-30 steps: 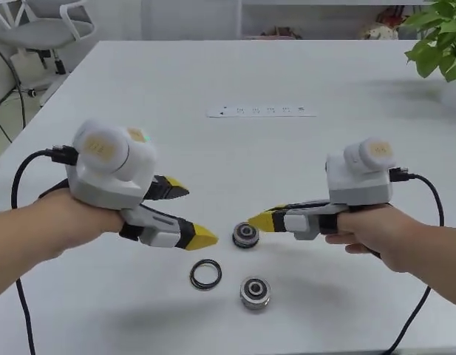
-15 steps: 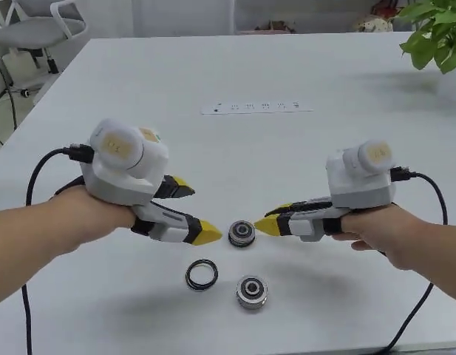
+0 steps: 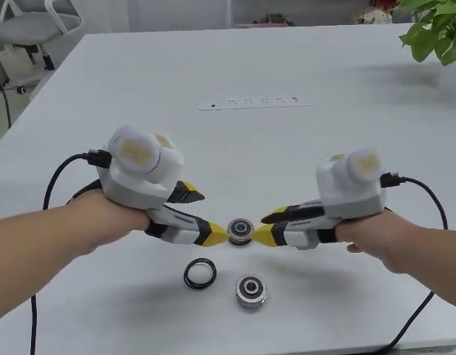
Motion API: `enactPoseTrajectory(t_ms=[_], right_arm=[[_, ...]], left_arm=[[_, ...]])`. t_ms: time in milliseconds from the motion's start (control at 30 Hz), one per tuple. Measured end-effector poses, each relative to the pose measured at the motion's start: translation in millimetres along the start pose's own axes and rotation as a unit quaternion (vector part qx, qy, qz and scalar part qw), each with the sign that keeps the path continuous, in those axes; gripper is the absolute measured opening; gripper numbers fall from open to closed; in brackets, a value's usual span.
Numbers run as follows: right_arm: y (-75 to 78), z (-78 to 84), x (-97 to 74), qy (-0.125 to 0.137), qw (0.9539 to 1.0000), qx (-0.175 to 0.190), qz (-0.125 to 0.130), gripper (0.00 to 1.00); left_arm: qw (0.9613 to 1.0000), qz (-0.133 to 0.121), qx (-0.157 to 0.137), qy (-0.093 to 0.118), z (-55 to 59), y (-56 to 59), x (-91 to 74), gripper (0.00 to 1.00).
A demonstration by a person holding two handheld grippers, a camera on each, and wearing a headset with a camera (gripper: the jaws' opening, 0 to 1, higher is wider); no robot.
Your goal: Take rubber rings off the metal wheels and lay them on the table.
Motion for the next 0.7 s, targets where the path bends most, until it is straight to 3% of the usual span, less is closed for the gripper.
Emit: enactPoseTrajectory(t_ms=[700], right_arm=[[3.6,10.1,10.9,-0.010,0.9993,-0.034,-0.006,0.24]], left_arm=[[0.9998,0.012,-0.005,-0.013,9.1,0.4,27.7,0.43]])
Point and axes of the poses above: the centre of the closed fingertips' face, and the gripper's own axes: x roughly forward along the fingers, y roughly to its right, z roughly out of its underside, the point moved 5 cm from there along -x, roughly backward along the fingers, and after that the axes turned 11 degrees about y, right-handed, at the moved point
